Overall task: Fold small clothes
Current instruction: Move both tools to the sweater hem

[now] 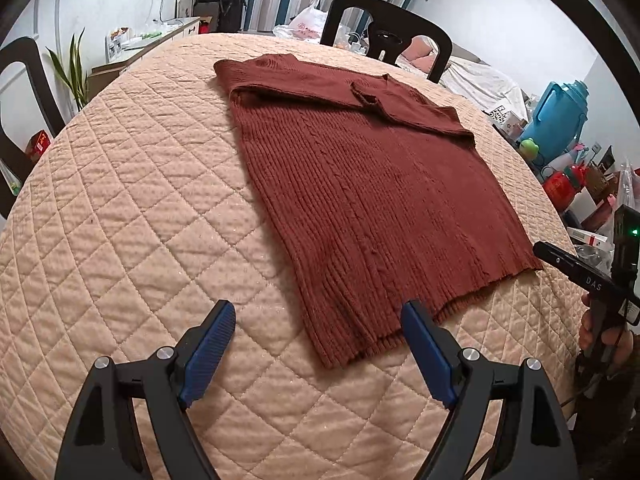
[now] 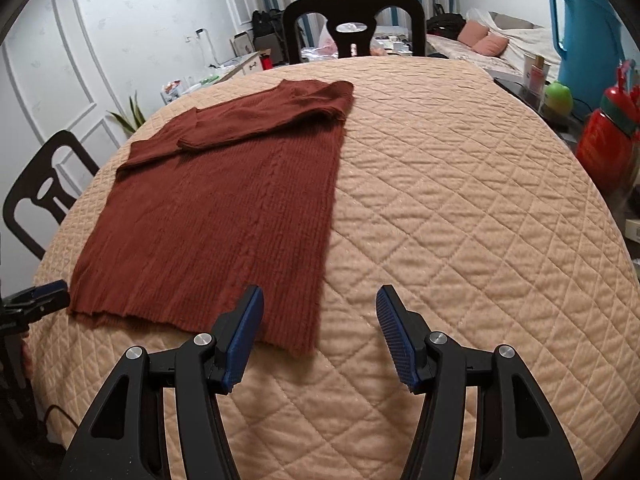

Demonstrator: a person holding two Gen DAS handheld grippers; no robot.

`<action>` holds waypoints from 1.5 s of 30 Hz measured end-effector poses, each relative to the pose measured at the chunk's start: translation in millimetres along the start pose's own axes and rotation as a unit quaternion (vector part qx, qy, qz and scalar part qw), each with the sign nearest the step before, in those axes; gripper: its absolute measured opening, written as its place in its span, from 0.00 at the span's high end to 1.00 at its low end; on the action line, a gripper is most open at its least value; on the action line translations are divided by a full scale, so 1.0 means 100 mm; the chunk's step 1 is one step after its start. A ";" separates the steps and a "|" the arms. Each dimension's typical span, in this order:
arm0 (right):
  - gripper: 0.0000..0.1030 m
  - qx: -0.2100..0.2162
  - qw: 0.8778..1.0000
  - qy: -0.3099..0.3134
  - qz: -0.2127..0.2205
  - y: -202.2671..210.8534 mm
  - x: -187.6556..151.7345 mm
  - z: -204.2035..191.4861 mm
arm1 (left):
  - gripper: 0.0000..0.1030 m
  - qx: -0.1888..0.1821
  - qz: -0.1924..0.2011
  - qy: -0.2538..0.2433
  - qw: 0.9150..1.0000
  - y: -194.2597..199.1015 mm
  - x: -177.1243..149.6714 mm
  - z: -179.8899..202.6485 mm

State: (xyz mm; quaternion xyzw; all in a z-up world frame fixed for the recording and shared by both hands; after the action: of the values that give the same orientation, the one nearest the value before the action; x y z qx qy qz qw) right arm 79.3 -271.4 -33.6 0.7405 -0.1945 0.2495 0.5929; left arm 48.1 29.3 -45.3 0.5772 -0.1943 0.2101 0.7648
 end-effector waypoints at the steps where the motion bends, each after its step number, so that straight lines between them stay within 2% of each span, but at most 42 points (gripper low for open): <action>1: 0.43 0.003 1.000 -0.003 0.000 -0.01 -0.01 0.00 | 0.16 0.002 0.001 -0.001 1.000 0.00 0.00 0.00; 7: 0.43 0.021 1.000 0.002 -0.006 -0.04 -0.05 -0.08 | 0.16 -0.003 0.003 0.019 1.000 0.00 -0.01 -0.02; 10: 0.43 0.054 0.998 0.006 -0.012 -0.06 -0.09 -0.17 | 0.16 -0.008 0.000 0.034 0.999 0.00 0.01 -0.05; 14: 0.44 0.051 0.999 0.008 -0.011 -0.08 -0.09 -0.19 | 0.16 -0.006 0.000 0.036 0.999 0.00 0.00 -0.06; 22: 0.45 0.054 0.999 0.001 -0.007 -0.09 -0.10 -0.20 | 0.17 -0.025 -0.003 0.078 0.997 0.03 0.00 -0.11; 26: 0.45 0.052 0.999 0.001 -0.007 -0.09 -0.11 -0.20 | 0.24 -0.035 -0.004 0.089 0.995 0.03 -0.01 -0.09; 30: 0.45 0.042 0.999 0.015 -0.008 -0.10 -0.11 -0.21 | 0.26 -0.034 -0.007 0.085 0.996 0.04 -0.03 -0.05; 32: 0.44 0.040 0.999 0.017 -0.009 -0.10 -0.11 -0.21 | 0.31 -0.039 -0.008 0.084 0.996 0.05 -0.04 -0.03; 37: 0.44 0.048 0.999 0.002 -0.008 -0.10 -0.10 -0.20 | 0.37 -0.037 -0.012 0.075 0.996 0.04 -0.05 0.04; 40: 0.44 0.049 0.999 -0.004 -0.001 -0.09 -0.10 -0.20 | 0.37 -0.059 -0.020 0.068 0.996 0.02 -0.06 0.14; 43: 0.44 0.047 0.999 -0.003 0.005 -0.09 -0.10 -0.22 | 0.37 -0.063 -0.020 0.074 0.995 -0.01 -0.06 0.14; 45: 0.44 0.062 0.998 -0.013 0.009 -0.07 -0.10 -0.22 | 0.37 -0.068 -0.020 0.080 0.994 0.00 -0.05 0.13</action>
State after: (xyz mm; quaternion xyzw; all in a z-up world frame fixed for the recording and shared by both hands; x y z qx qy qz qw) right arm 72.8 -247.9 -41.4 0.7771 -0.1929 0.2570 0.5411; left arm 43.1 16.7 -45.0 0.5087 -0.1346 0.2268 0.8195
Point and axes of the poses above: each gripper's, at about its wrist camera, not at the fingertips, and y roughly against the way its jaws point, z to its right, x to its top, the point moved 8 cm from there along -y, roughly the way its jaws point, and after that the axes turned 1 degree about z, right-handed, at the moved point
